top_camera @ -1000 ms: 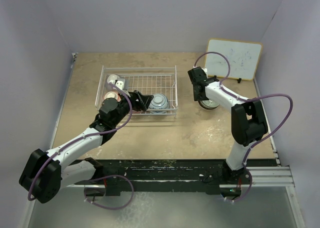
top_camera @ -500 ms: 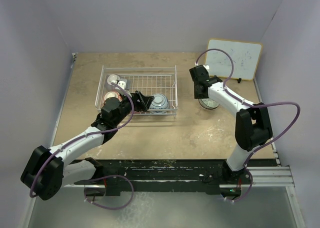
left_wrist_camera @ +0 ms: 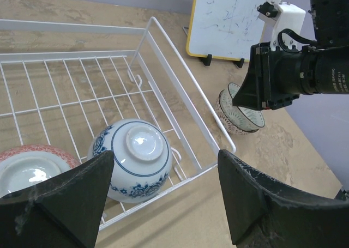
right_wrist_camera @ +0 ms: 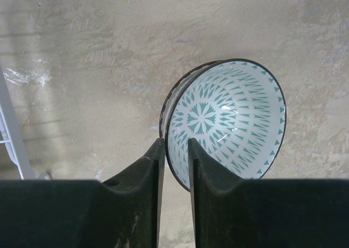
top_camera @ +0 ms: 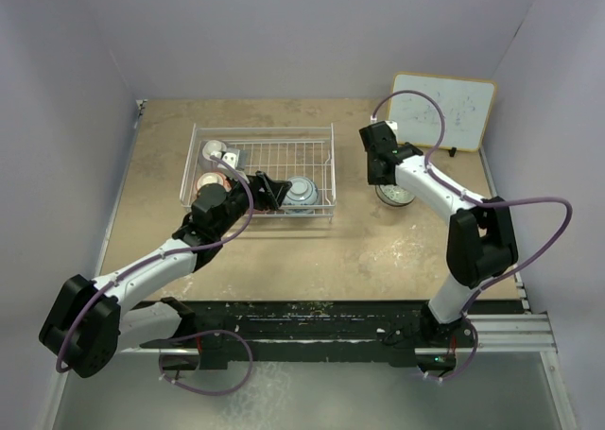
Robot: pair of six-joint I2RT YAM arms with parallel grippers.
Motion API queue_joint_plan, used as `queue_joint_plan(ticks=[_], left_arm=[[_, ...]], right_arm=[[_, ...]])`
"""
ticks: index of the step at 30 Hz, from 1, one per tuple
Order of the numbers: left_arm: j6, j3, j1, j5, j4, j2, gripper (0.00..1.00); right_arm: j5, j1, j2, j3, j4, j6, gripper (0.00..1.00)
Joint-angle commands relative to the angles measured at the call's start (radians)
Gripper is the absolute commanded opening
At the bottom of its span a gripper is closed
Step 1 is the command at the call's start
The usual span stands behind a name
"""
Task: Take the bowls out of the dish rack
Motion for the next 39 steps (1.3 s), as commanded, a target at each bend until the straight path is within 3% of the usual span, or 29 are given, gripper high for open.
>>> queue_joint_plan(ticks=[1, 7, 23, 32, 39], left_arm=[[-0.006, 0.025, 0.003, 0.009, 0.050, 0.003, 0.80], [-0.006, 0.021, 0.004, 0.004, 0.048, 0.004, 0.80], [0.000, 0.018, 0.003, -0.002, 0.030, 0.001, 0.80], [0.005, 0.018, 0.004, -0.009, 0.027, 0.007, 0.80], [0.005, 0.016, 0.003, -0.006, 0.021, 0.003, 0.80]], right_arm=[[0.000, -0.002, -0.054, 0.004, 0.019, 0.014, 0.22], [-0.002, -0.002, -0.023, 0.003, 0.023, 0.013, 0.06], [-0.002, -0.002, 0.053, 0.005, 0.045, 0.008, 0.05], [-0.011, -0.002, -0.007, -0.007, 0.061, 0.003, 0.07], [-0.015, -0.002, -0.003, -0.008, 0.066, 0.001, 0.00]])
